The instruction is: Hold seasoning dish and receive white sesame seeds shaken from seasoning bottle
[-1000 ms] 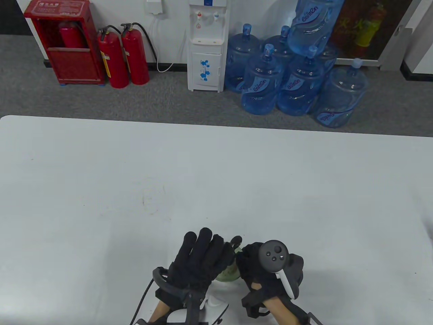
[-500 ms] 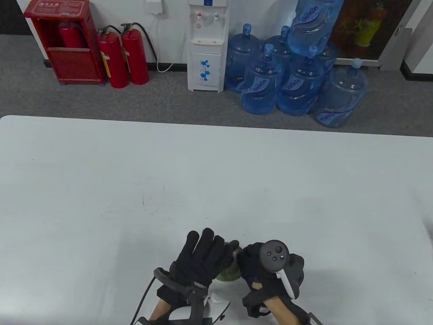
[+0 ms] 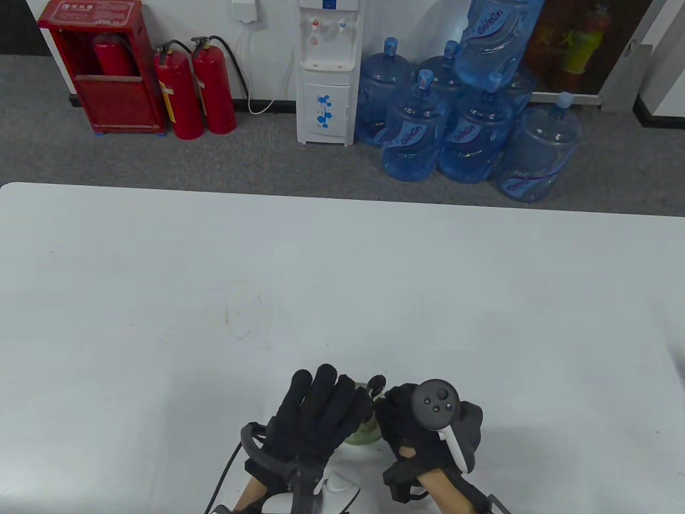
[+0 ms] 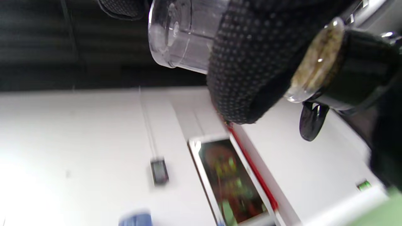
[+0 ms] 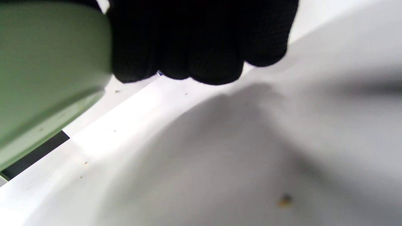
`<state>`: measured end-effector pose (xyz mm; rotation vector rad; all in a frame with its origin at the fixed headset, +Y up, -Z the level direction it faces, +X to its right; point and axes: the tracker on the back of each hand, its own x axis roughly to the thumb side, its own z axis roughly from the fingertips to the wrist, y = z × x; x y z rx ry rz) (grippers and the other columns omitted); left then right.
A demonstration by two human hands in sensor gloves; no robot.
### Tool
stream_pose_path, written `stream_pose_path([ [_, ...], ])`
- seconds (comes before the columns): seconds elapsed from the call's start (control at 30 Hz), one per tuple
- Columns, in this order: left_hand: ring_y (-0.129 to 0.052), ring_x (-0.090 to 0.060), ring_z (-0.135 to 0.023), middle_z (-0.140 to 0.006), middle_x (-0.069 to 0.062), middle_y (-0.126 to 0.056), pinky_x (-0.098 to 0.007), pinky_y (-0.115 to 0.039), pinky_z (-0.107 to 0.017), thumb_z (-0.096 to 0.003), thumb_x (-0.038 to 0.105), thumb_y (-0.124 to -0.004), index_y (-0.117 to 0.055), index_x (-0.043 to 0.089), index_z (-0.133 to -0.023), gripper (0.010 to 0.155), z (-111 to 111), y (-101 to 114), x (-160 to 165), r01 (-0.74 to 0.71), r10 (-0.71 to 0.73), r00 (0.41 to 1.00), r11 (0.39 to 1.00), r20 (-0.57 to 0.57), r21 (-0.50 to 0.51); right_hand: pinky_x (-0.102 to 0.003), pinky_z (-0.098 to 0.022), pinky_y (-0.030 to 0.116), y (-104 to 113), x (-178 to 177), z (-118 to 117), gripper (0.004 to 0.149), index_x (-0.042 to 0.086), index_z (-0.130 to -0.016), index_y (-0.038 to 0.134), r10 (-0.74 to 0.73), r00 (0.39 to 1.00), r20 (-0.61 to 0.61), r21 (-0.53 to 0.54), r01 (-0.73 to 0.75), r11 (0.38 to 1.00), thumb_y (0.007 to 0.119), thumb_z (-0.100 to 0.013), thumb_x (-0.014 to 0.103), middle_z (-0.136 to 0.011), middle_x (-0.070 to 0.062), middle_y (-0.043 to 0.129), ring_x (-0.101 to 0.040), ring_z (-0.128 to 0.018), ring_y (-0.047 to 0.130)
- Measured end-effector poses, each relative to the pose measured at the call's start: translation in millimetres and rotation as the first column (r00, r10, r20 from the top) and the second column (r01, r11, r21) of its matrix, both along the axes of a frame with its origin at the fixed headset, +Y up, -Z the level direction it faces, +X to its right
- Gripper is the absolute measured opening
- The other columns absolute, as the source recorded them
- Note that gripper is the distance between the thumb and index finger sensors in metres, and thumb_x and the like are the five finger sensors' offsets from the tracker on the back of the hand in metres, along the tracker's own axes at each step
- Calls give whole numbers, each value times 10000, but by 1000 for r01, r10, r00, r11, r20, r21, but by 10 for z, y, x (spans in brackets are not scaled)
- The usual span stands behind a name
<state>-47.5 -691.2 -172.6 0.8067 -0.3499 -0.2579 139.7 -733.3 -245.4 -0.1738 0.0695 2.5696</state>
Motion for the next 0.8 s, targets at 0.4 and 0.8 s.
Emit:
stream_pose_path([
  [0.4, -680, -187, -1036, -971, 215, -693, -535, -534, -811, -327, 274, -1108, -731, 525, -814, 665, 31, 76, -6, -47, 46, 999, 997, 18, 64, -386, -589, 787, -4, 12, -9, 381, 270, -670, 893, -1, 1000, 7, -1, 1, 1000, 825, -436, 564, -844, 86, 837, -177, -703, 908],
  [0.8, -690, -184, -1031, -969, 218, -694, -533, -540, -809, -327, 289, -1106, -725, 525, -818, 665, 63, 120, -47, -83, 80, 996, 993, 37, 81, -384, -591, 787, -19, -17, -10, 380, 275, -671, 891, 3, 1000, 0, -8, -3, 1000, 822, -437, 567, -846, 92, 836, -173, -706, 907],
])
